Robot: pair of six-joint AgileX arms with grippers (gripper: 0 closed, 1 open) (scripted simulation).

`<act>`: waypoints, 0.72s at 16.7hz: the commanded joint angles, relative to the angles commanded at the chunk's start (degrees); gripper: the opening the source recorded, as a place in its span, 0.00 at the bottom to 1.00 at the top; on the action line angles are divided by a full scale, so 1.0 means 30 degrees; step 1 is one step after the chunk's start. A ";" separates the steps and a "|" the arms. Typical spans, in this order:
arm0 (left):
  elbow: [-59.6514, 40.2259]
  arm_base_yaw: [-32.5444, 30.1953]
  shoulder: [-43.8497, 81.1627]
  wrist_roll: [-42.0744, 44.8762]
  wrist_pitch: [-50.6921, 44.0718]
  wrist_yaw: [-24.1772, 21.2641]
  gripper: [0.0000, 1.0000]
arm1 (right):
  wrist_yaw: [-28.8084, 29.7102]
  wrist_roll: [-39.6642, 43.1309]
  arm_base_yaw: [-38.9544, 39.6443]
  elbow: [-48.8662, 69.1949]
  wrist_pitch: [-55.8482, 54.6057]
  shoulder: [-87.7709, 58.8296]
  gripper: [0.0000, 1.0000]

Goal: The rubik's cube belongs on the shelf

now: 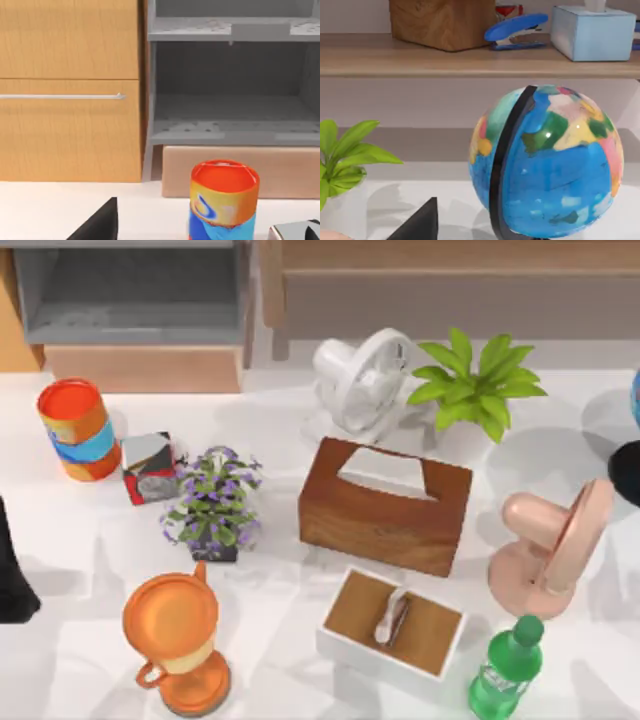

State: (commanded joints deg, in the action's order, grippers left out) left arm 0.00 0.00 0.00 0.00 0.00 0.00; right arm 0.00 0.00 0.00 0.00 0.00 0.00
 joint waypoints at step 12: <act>-0.4562 0.1775 0.9478 0.6636 0.4875 -0.1907 1.00 | 0.0000 0.0000 0.0000 0.0000 0.0000 0.0000 1.00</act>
State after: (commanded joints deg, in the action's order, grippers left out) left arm -13.69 5.32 28.43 19.91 14.62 -5.72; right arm 0.00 0.00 0.00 0.00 0.00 0.00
